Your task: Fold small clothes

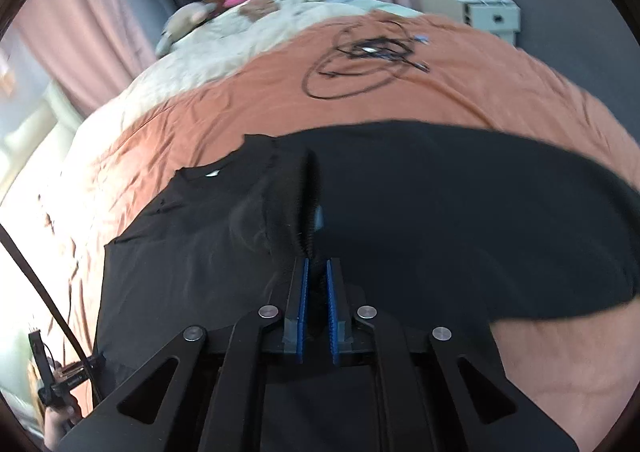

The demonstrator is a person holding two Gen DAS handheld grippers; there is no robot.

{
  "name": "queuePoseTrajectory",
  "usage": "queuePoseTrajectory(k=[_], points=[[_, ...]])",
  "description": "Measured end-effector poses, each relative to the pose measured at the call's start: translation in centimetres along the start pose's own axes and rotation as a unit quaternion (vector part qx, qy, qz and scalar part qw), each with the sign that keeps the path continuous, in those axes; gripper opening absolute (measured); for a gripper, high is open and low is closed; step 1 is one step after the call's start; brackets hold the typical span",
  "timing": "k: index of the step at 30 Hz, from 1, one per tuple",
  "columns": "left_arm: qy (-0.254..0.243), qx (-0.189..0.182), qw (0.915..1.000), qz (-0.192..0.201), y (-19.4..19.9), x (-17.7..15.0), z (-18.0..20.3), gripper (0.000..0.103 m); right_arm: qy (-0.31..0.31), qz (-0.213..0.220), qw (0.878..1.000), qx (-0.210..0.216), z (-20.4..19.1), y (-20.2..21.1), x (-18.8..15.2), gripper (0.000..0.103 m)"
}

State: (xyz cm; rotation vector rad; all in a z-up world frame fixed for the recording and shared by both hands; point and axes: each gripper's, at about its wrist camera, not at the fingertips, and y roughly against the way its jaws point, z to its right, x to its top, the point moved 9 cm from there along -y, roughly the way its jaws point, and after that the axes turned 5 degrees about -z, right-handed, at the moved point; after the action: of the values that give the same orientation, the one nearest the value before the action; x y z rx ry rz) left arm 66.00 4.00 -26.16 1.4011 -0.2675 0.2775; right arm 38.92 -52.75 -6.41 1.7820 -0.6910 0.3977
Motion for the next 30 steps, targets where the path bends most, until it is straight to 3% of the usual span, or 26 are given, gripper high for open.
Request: queuePoseTrajectory(k=[5,9,12,14,15,16,20,21,22,24,30], points=[[0.000,0.005,1.0000,-0.003,0.0,0.1,0.1,0.032,-0.029,-0.005,0.999,-0.021,2.1,-0.6,-2.5,0.000],[-0.016,-0.002,0.9999,-0.004,0.6,-0.2,0.7,0.032,-0.062,-0.036,0.997,0.009,3.2,-1.4,-3.5,0.000],[-0.033,-0.009,0.9994,-0.009,0.6,-0.5,1.4,0.038,-0.063,-0.042,0.997,0.019,3.6,-1.3,-3.6,0.000],[-0.047,-0.001,0.9988,-0.012,0.4,-0.7,1.7,0.041,-0.064,-0.051,0.996,0.026,3.7,-1.8,-3.6,0.016],[-0.055,0.009,0.9983,-0.014,0.2,-0.9,1.8,0.042,-0.065,-0.054,0.996,0.028,3.8,-2.1,-3.8,0.037],[-0.059,0.014,0.9980,-0.016,-0.1,-1.0,1.8,0.042,-0.066,-0.057,0.996,0.032,3.7,-2.4,-4.1,0.050],[-0.039,0.030,0.9988,-0.003,-0.4,-0.3,0.9,0.041,-0.055,-0.075,0.994,0.060,3.5,-4.3,-4.2,0.050],[-0.026,0.038,0.9990,0.003,-0.3,0.0,0.3,0.037,-0.051,-0.083,0.994,0.058,3.6,-4.9,-4.3,0.042],[-0.012,0.039,0.9991,0.006,-0.3,0.2,-0.3,0.034,-0.047,-0.091,0.993,0.054,3.7,-5.5,-4.3,0.020],[0.008,0.027,0.9996,0.006,-0.3,0.4,-1.0,0.029,-0.040,-0.099,0.994,0.032,4.2,-5.9,-4.3,0.003],[0.014,0.045,0.9988,0.017,0.8,0.1,-1.1,0.029,-0.037,-0.084,0.996,-0.011,6.6,-3.9,-3.7,0.000]])
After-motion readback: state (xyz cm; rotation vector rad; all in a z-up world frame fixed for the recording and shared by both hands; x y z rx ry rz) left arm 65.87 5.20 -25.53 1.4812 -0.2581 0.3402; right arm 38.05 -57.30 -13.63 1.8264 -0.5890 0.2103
